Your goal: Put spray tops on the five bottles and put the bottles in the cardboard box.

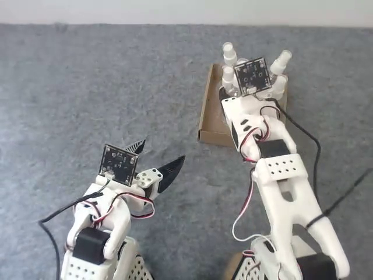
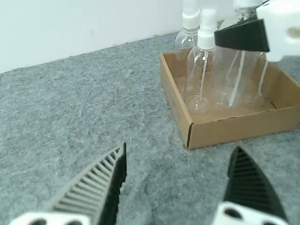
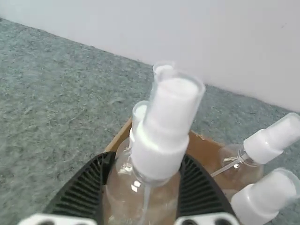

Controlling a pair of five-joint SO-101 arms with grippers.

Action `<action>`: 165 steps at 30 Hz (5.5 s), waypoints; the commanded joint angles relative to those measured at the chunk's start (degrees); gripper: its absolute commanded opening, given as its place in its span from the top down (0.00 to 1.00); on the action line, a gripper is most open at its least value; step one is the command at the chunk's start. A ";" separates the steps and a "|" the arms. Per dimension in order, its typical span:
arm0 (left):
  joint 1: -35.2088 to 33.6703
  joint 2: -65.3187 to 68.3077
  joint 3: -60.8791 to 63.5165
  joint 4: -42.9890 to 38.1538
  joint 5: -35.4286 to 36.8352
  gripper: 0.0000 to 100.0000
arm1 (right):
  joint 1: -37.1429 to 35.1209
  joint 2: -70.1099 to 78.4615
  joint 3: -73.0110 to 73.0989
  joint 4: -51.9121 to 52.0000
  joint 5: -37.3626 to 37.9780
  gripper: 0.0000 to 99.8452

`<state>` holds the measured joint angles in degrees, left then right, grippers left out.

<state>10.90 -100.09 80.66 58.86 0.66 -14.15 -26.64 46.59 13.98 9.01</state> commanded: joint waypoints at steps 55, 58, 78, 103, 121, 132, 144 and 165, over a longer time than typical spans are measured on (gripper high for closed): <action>0.00 -0.62 -0.22 -1.14 -0.35 0.68 | 0.13 10.59 11.78 -20.79 -0.88 0.99; 0.00 -0.62 -0.22 -1.14 -0.35 0.68 | 0.13 10.59 11.78 -20.70 -0.88 0.99; 0.00 -0.62 1.19 -2.37 -0.35 0.68 | -1.63 10.33 13.19 -20.88 -0.79 0.84; 0.00 -0.62 1.19 -2.37 -0.35 0.68 | -2.86 -0.22 8.35 -10.42 -0.97 0.71; 0.00 -0.62 1.19 -2.29 -0.35 0.68 | -2.86 -16.22 -2.20 13.32 -0.79 0.71; -0.09 -0.62 1.19 -2.37 -0.35 0.68 | -2.86 -28.79 -1.76 27.21 -0.79 0.71; -13.80 -0.62 1.80 -5.10 -0.44 0.70 | 0.66 -55.34 11.16 49.01 2.11 0.71; -44.75 -0.70 10.51 -12.92 -9.76 0.87 | 12.53 -77.41 32.53 56.92 10.81 1.00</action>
<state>-33.23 -100.09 88.92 47.78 -8.48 -2.37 -103.74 77.54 70.42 18.51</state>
